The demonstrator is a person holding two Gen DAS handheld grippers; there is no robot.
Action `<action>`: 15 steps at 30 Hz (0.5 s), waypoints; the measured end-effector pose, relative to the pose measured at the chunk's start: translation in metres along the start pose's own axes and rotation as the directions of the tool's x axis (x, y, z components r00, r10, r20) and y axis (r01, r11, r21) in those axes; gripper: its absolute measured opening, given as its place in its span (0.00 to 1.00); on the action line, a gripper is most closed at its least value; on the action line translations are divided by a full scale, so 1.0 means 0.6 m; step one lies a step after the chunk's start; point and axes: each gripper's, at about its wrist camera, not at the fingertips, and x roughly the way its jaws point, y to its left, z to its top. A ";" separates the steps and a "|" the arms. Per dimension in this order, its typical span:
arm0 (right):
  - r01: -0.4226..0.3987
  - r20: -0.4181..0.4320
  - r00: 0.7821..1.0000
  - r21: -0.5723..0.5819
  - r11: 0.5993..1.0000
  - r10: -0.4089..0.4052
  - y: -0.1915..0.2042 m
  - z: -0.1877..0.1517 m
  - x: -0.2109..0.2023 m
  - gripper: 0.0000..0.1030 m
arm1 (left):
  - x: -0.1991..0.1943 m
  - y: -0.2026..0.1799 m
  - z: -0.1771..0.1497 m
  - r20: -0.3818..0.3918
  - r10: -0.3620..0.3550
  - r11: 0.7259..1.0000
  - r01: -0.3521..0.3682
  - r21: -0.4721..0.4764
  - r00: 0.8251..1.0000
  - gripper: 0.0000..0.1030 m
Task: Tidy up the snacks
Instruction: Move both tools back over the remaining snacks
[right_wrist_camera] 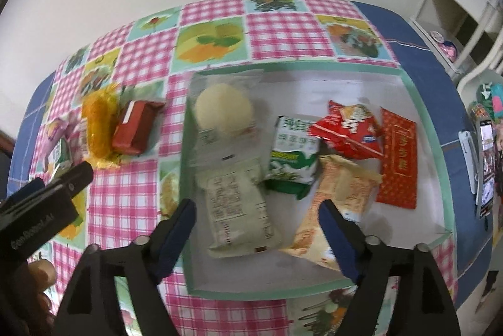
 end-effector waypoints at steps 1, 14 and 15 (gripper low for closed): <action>-0.001 -0.001 1.000 -0.005 1.000 0.001 0.003 0.000 0.001 0.90 | 0.000 0.006 -0.001 0.000 0.004 1.000 -0.004 -0.004 1.000 0.92; -0.125 0.085 0.988 -0.012 0.992 0.126 0.048 0.000 -0.001 1.00 | -0.002 0.102 -0.004 0.030 0.084 0.993 -0.081 -0.090 0.996 0.93; -0.136 0.103 0.985 -0.014 0.991 0.137 0.052 0.000 -0.003 1.00 | -0.002 0.106 -0.003 0.032 0.086 0.992 -0.083 -0.093 0.996 0.94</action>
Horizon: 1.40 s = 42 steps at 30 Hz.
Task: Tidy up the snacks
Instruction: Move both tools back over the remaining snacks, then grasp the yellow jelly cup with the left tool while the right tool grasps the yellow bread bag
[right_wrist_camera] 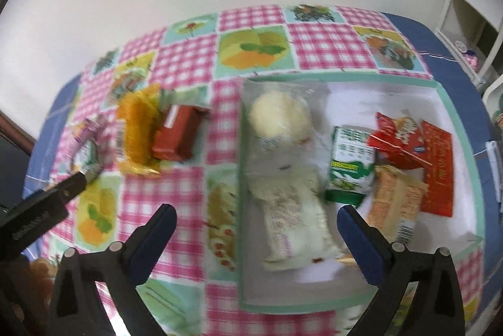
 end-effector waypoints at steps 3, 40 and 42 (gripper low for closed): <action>0.002 0.048 0.999 -0.022 1.000 -0.001 0.022 0.003 -0.003 1.00 | 0.004 0.014 0.005 0.002 -0.005 1.000 0.005 -0.020 1.000 1.00; -0.106 0.029 0.994 -0.062 0.992 0.108 0.186 0.066 0.107 0.90 | 0.116 0.297 0.023 -0.091 0.086 0.915 -0.115 -0.386 0.992 1.00; -0.104 0.026 0.994 -0.068 0.992 0.106 0.189 0.067 0.116 0.87 | 0.127 0.298 0.022 -0.106 0.075 0.916 -0.110 -0.386 0.992 0.98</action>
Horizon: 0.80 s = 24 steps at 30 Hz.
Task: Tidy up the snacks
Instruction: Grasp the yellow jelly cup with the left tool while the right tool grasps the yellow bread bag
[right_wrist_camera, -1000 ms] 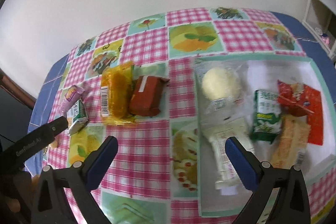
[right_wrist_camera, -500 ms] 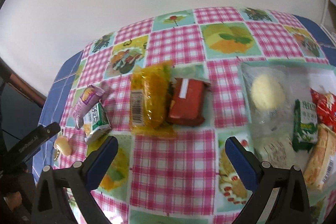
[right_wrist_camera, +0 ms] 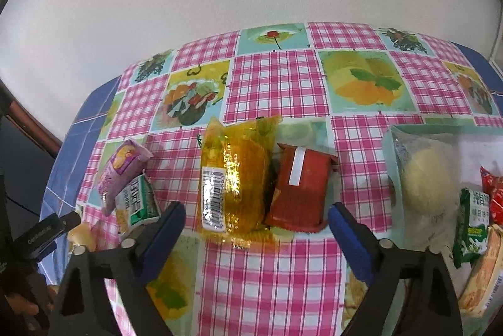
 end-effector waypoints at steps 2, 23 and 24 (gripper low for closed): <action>0.009 -0.004 1.000 -0.013 1.000 -0.009 0.005 0.001 0.010 0.84 | 0.008 0.000 -0.001 -0.012 0.000 1.000 0.000 0.000 1.000 0.90; -0.004 -0.011 1.000 -0.065 0.998 0.003 0.034 0.008 0.030 0.41 | 0.013 -0.017 -0.005 -0.047 -0.074 0.997 0.074 0.012 0.996 0.43; -0.007 -0.012 1.000 -0.064 0.998 0.006 0.033 0.007 0.028 0.40 | 0.007 -0.018 -0.005 -0.043 -0.081 0.997 0.082 0.014 0.996 0.43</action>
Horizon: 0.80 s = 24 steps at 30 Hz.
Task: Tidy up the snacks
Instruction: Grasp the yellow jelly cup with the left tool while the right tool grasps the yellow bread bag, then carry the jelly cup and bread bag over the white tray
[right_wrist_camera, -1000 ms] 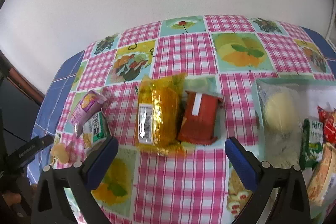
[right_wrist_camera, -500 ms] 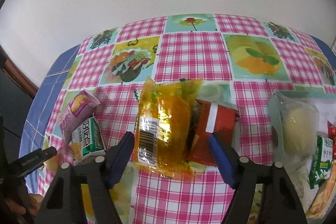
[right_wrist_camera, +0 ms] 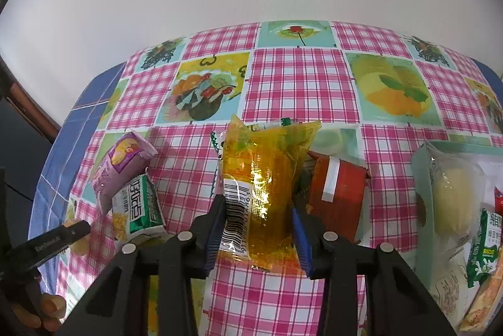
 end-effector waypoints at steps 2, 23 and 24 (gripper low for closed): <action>-0.003 -0.002 1.000 0.006 1.000 0.003 -0.002 -0.002 -0.005 0.40 | -0.017 -0.014 0.001 0.016 -0.013 1.000 0.013 0.014 1.000 0.43; 0.065 0.014 0.998 0.069 0.995 -0.066 -0.066 -0.019 -0.141 0.40 | -0.144 -0.171 -0.059 0.141 -0.143 0.967 0.108 0.232 0.980 0.44; 0.068 0.013 0.998 0.075 0.995 -0.069 -0.072 -0.019 -0.144 0.40 | -0.149 -0.180 -0.065 0.143 -0.150 0.963 0.112 0.243 0.978 0.44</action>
